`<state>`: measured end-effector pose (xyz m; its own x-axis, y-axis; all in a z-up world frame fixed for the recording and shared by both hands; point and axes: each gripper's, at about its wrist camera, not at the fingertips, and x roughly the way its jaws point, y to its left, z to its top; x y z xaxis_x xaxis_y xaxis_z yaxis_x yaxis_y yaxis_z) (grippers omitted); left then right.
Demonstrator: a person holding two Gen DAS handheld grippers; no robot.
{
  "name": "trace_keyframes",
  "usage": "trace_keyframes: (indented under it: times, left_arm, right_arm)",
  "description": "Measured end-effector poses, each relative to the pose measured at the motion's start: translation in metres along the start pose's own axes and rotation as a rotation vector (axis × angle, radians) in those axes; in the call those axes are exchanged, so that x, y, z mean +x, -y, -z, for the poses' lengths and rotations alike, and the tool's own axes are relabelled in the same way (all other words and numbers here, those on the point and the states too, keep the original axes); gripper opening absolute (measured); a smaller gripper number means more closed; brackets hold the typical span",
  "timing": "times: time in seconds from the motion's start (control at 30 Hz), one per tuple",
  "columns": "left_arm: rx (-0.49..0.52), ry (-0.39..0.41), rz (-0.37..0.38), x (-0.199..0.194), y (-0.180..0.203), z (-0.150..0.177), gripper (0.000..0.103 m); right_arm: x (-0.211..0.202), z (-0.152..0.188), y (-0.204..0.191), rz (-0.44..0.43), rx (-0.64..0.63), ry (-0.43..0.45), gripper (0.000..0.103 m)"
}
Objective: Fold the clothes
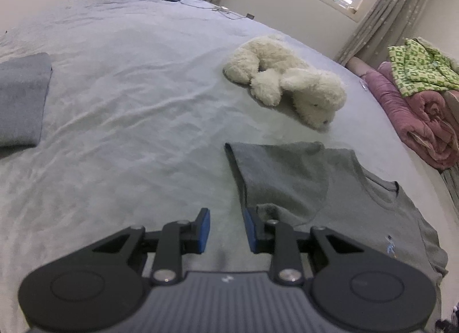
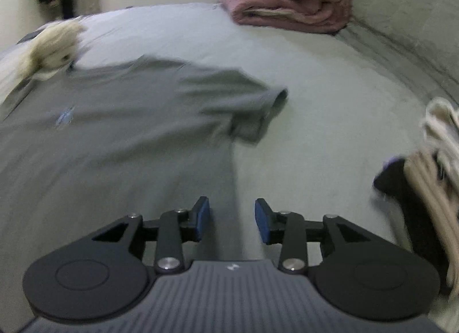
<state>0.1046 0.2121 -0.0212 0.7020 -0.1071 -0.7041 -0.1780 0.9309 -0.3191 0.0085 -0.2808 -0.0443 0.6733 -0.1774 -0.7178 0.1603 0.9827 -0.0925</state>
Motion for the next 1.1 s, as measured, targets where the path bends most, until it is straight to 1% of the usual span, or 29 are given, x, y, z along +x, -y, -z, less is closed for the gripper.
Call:
trace_keyframes:
  times: [0.1,0.17,0.23,0.27,0.37,0.4,0.43,0.5,0.6,0.67,0.77,0.93,1.03,1.1]
  left_arm:
    - [0.013,-0.005,0.019,-0.009,0.001,0.005,0.026]
    - [0.031,-0.003,0.033,-0.016,0.002,0.008,0.026]
    - [0.072,-0.009,0.03,-0.023,0.005,0.015,0.026]
    - [0.089,-0.013,0.027,-0.026,0.006,0.02,0.026]
    - [0.131,-0.044,0.032,-0.039,0.008,0.04,0.026]
    - [0.122,-0.056,0.048,-0.046,0.007,0.049,0.026]
    - [0.113,-0.069,0.064,-0.053,0.006,0.057,0.026]
    - [0.097,-0.093,0.094,-0.067,0.005,0.075,0.026]
    - [0.141,-0.092,0.077,-0.092,0.005,0.108,0.026]
    - [0.127,-0.119,0.095,-0.108,-0.003,0.127,0.025]
    - [0.089,-0.14,0.118,-0.128,-0.018,0.148,0.025]
    - [0.086,-0.142,0.155,-0.157,-0.031,0.173,0.025]
    - [0.079,-0.175,0.168,-0.157,-0.031,0.185,0.026]
    - [0.071,-0.192,0.173,-0.155,-0.031,0.192,0.025]
  right_arm:
    - [-0.008,0.022,-0.007,0.009,-0.053,-0.012,0.039]
    - [-0.014,0.029,-0.002,0.022,-0.036,-0.044,0.039]
    - [-0.021,0.033,0.006,0.035,-0.003,-0.083,0.039]
    - [-0.025,0.036,0.009,0.04,0.009,-0.102,0.039]
    - [-0.042,0.051,0.011,0.024,-0.013,-0.147,0.039]
    - [-0.048,0.056,0.011,0.017,-0.022,-0.156,0.039]
    - [-0.054,0.059,0.013,0.001,-0.007,-0.161,0.039]
    - [-0.064,0.062,0.021,-0.063,0.061,-0.18,0.039]
    - [-0.075,0.066,0.032,-0.111,0.145,-0.192,0.043]
    - [-0.081,0.072,0.035,-0.123,0.179,-0.196,0.043]
    - [-0.09,0.081,0.038,-0.14,0.231,-0.202,0.043]
    - [-0.105,0.095,0.044,-0.169,0.318,-0.212,0.043]
    - [-0.113,0.104,0.047,-0.184,0.365,-0.217,0.043]
    - [-0.115,0.106,0.045,-0.168,0.355,-0.211,0.043]
